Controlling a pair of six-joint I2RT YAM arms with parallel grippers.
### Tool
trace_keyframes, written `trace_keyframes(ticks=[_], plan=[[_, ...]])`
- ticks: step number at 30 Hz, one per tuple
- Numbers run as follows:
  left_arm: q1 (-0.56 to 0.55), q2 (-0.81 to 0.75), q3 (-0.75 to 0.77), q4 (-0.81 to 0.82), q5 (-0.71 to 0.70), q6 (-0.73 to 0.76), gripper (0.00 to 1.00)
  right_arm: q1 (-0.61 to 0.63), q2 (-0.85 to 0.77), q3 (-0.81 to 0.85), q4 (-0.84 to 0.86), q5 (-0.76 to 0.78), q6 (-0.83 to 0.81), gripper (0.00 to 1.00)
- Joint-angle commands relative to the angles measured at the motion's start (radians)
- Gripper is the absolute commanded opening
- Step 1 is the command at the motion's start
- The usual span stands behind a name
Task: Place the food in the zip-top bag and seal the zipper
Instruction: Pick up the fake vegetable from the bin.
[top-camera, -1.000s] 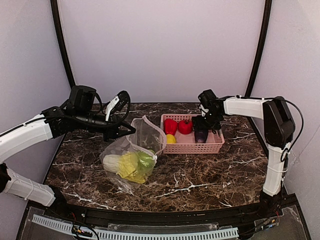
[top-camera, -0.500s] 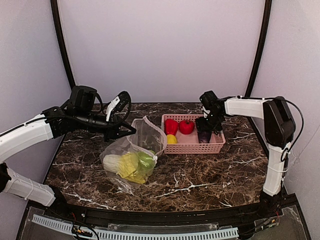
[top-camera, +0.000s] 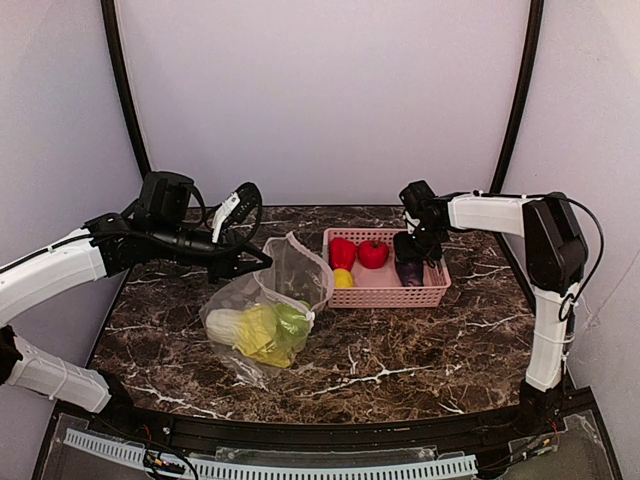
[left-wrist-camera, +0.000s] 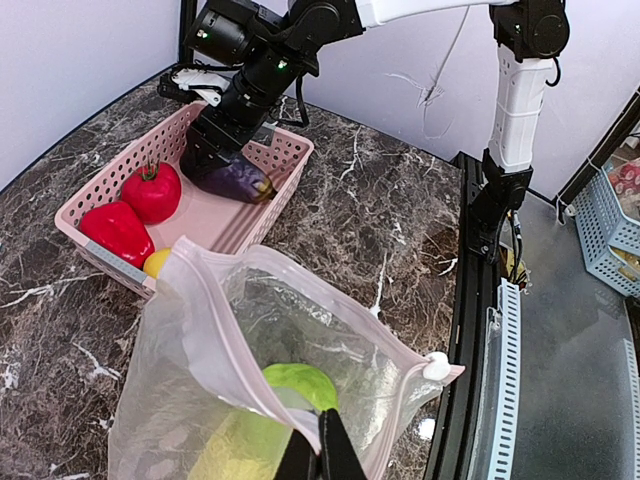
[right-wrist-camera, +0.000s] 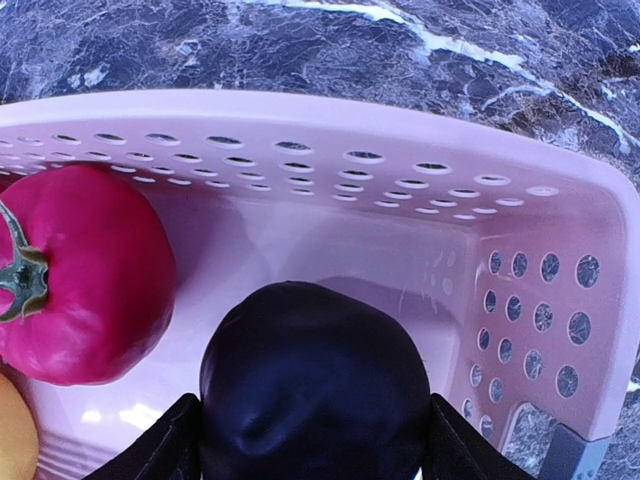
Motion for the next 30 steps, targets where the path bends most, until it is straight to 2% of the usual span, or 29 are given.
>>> trace_keyframes(ticks=[1, 8, 14, 18, 23, 27, 30], plan=[[-0.005, -0.02, -0.005, -0.008, -0.003, 0.012, 0.01, -0.007, -0.001, 0.004, 0.003, 0.009, -0.001, 0.67], [-0.005, -0.02, -0.004, -0.009, -0.003, 0.012, 0.01, -0.007, -0.076, -0.03, 0.029, 0.007, -0.009, 0.63], [-0.006, -0.032, -0.006, -0.003, 0.003, 0.009, 0.01, -0.007, -0.306, -0.118, 0.113, -0.066, -0.056, 0.62], [-0.007, -0.038, -0.008, 0.003, 0.013, 0.004, 0.01, -0.004, -0.459, -0.168, 0.172, -0.171, -0.105, 0.62], [-0.006, -0.032, -0.007, 0.004, 0.021, 0.003, 0.01, 0.024, -0.621, -0.242, 0.265, -0.394, -0.15, 0.62], [-0.007, -0.028, -0.007, 0.004, 0.024, 0.001, 0.01, 0.116, -0.701, -0.3, 0.362, -0.528, -0.193, 0.62], [-0.006, -0.026, -0.007, 0.005, 0.025, -0.001, 0.01, 0.2, -0.709, -0.294, 0.388, -0.573, -0.231, 0.63]])
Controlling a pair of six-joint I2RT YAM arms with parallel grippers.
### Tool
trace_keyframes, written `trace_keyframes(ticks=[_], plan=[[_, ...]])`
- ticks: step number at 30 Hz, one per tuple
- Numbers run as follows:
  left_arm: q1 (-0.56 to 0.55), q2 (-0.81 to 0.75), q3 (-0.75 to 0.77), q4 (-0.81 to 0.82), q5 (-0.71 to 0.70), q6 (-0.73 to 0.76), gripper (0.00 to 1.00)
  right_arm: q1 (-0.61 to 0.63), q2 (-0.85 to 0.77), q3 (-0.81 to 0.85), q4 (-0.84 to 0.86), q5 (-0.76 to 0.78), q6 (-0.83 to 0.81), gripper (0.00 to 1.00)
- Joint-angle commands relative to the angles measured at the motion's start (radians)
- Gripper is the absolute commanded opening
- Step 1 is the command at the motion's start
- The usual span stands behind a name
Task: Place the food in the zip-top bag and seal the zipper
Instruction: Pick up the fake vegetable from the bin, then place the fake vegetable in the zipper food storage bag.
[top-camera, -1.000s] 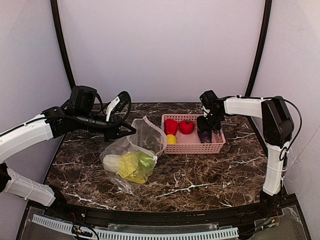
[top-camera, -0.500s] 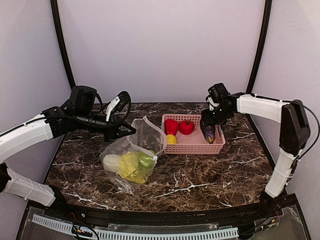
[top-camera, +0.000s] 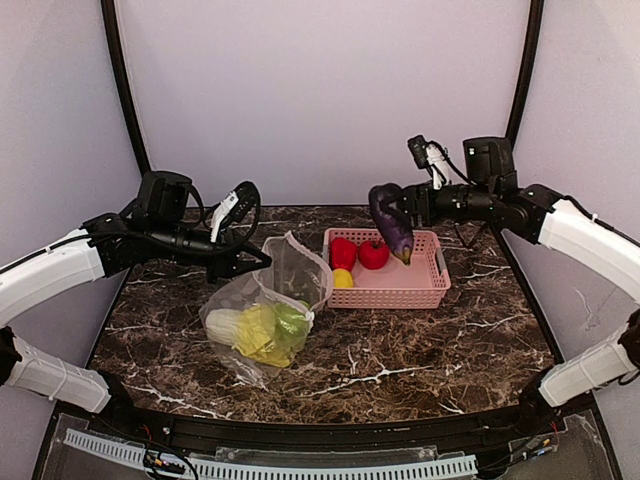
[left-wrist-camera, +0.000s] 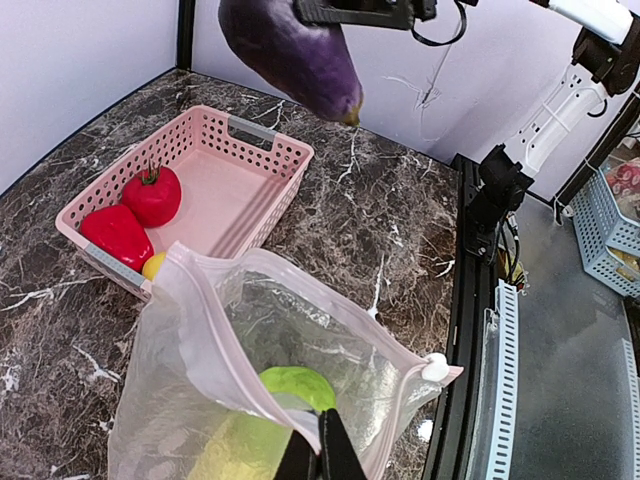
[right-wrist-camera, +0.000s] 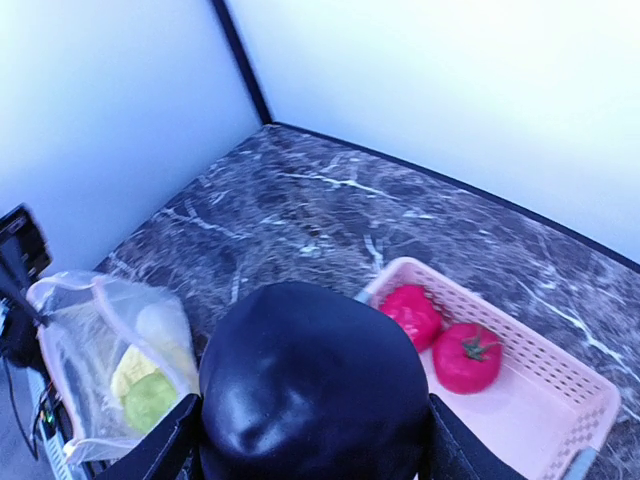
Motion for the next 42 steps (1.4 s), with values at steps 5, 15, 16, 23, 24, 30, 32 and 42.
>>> trace_keyframes(ticks=[5, 15, 16, 23, 24, 30, 32, 42], plan=[[-0.007, -0.019, -0.009, 0.008, 0.025, -0.003, 0.01, 0.193, 0.044, 0.051, 0.068, -0.194, -0.103, 0.63], [-0.006, -0.018, -0.008, 0.01, 0.031, -0.006, 0.01, 0.355, 0.161, 0.116, 0.157, -0.177, -0.152, 0.62], [-0.007, -0.02, -0.007, 0.01, 0.031, -0.005, 0.01, 0.361, 0.175, 0.132, 0.147, -0.178, -0.157, 0.62], [-0.007, -0.021, -0.008, 0.01, 0.032, -0.003, 0.01, 0.389, 0.242, 0.162, 0.104, -0.183, -0.17, 0.61], [-0.007, -0.02, -0.007, 0.01, 0.033, -0.003, 0.01, 0.392, 0.25, 0.163, 0.1, -0.175, -0.169, 0.61], [-0.006, -0.017, -0.007, 0.009, 0.039, -0.005, 0.01, 0.403, 0.334, 0.225, 0.021, -0.087, -0.167, 0.61], [-0.007, -0.017, -0.007, 0.01, 0.039, -0.004, 0.01, 0.407, 0.36, 0.248, -0.007, -0.056, -0.172, 0.62], [-0.007, -0.008, -0.007, 0.01, 0.047, -0.005, 0.01, 0.466, 0.521, 0.433, -0.121, 0.035, -0.18, 0.65]])
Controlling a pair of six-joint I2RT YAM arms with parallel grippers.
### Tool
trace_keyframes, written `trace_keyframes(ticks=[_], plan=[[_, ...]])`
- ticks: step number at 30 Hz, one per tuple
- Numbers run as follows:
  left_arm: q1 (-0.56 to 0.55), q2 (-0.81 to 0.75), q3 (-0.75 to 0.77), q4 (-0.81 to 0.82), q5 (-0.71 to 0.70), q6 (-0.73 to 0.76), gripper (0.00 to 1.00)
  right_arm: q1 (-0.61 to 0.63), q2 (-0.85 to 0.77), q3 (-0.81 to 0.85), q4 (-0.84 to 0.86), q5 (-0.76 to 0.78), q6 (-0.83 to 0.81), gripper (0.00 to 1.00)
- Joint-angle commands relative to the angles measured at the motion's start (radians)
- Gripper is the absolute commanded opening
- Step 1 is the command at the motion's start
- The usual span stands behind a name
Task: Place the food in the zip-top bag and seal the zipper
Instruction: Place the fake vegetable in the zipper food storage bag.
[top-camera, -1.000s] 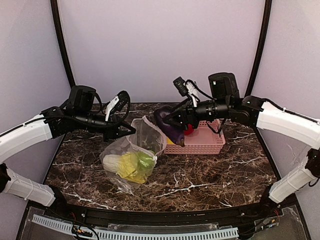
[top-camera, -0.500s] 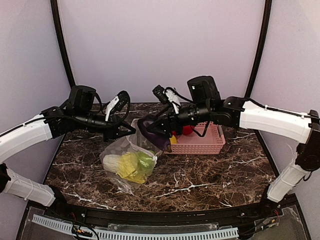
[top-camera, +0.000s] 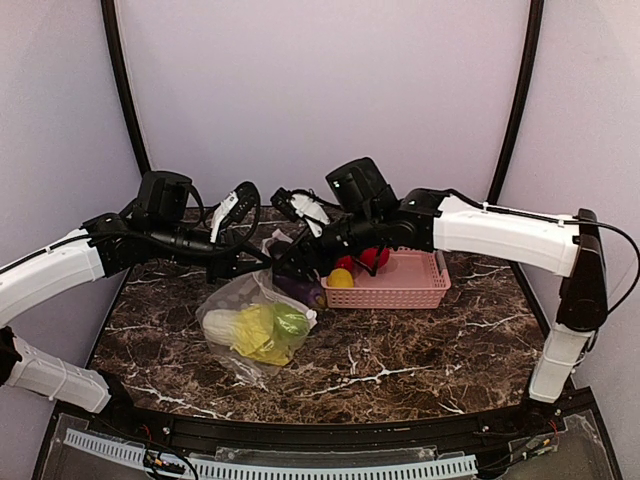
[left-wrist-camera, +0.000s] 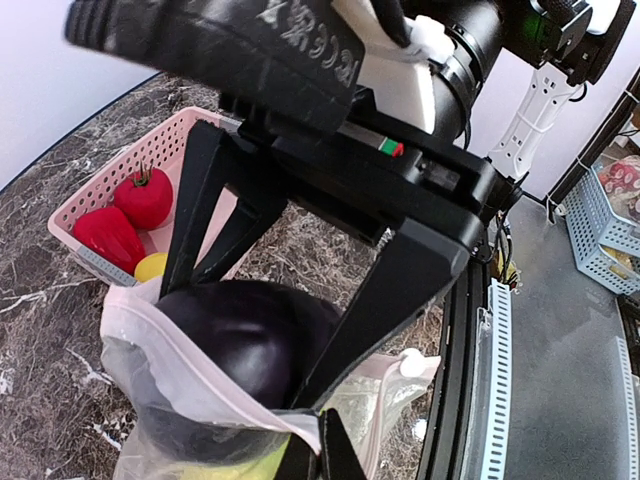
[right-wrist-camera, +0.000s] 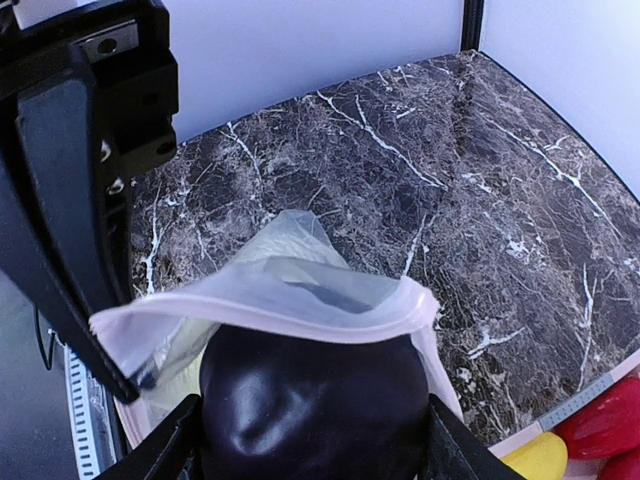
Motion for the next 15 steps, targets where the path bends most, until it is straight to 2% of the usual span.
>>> trace_keyframes(ticks=[1, 9, 15], plan=[[-0.006, -0.006, -0.007, 0.01, 0.027, -0.005, 0.01, 0.039, 0.073, 0.108, -0.059, 0.075, -0.029, 0.66], [-0.007, -0.011, -0.007, 0.011, 0.022, -0.005, 0.01, 0.049, 0.143, 0.142, -0.073, 0.102, -0.017, 0.71], [-0.007, -0.013, -0.008, 0.011, 0.021, -0.004, 0.01, 0.049, 0.117, 0.109, -0.052, 0.116, -0.015, 0.86]])
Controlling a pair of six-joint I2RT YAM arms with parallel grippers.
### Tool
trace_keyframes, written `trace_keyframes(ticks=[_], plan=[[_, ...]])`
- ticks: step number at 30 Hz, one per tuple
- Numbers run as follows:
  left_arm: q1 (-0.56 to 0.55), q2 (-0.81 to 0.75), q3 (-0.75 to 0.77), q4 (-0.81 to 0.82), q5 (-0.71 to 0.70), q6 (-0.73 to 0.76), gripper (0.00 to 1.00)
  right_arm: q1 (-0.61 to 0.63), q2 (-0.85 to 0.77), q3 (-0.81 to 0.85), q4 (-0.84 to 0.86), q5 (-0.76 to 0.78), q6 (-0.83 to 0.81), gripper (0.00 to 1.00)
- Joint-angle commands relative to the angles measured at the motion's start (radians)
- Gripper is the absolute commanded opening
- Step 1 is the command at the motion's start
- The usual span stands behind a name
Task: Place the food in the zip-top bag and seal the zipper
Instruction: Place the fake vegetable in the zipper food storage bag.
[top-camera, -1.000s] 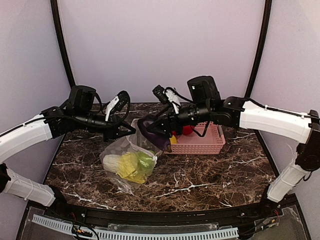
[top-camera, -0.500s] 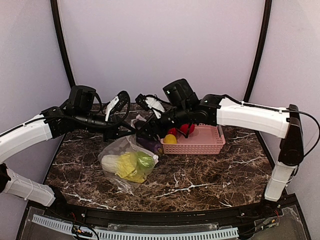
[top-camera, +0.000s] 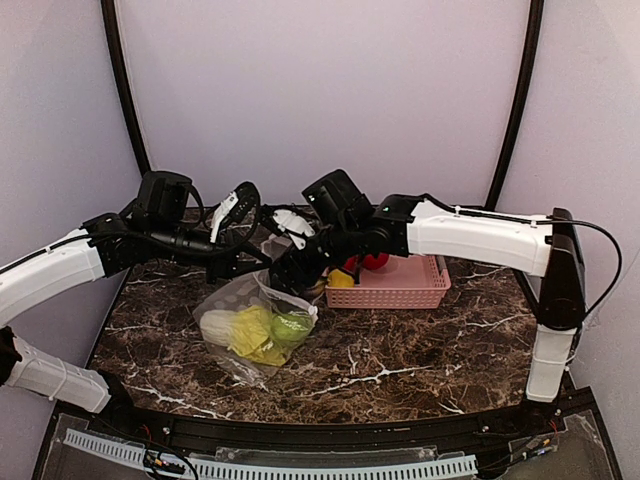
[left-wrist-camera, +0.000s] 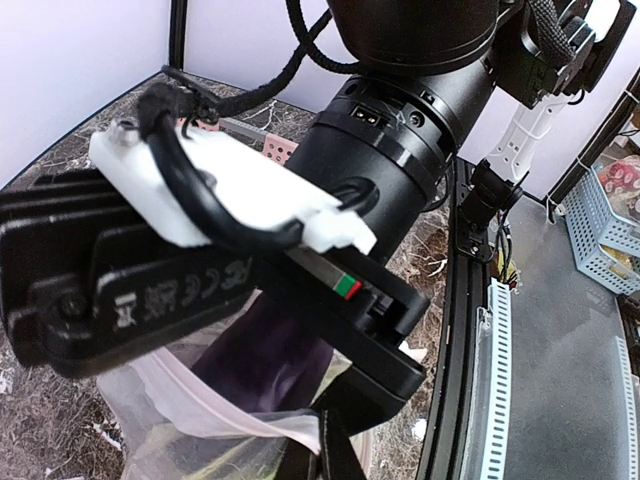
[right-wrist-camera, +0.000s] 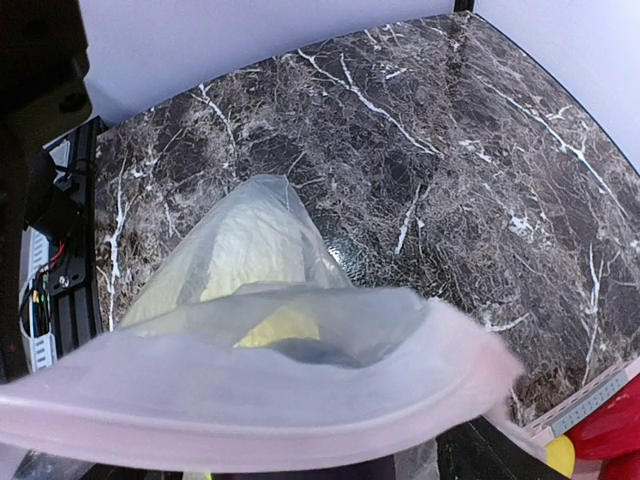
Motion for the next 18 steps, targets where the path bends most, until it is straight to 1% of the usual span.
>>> trace_keyframes(ticks=[1, 3, 6, 10, 18], plan=[[-0.007, -0.015, -0.008, 0.011, 0.019, -0.003, 0.01, 0.011, -0.023, -0.011, 0.03, 0.028, 0.001, 0.88], [-0.007, -0.016, -0.008, 0.012, 0.019, -0.003, 0.01, 0.01, -0.043, -0.026, 0.034, 0.03, 0.001, 0.9], [-0.007, -0.02, -0.008, 0.012, 0.014, -0.003, 0.01, 0.011, -0.079, -0.051, 0.035, 0.035, 0.026, 0.91], [-0.007, -0.025, -0.01, 0.012, 0.009, -0.002, 0.01, 0.011, -0.149, -0.102, 0.045, 0.041, 0.056, 0.91], [-0.007, -0.022, -0.01, 0.013, 0.013, -0.004, 0.01, 0.009, -0.293, -0.266, 0.061, 0.126, 0.174, 0.89]])
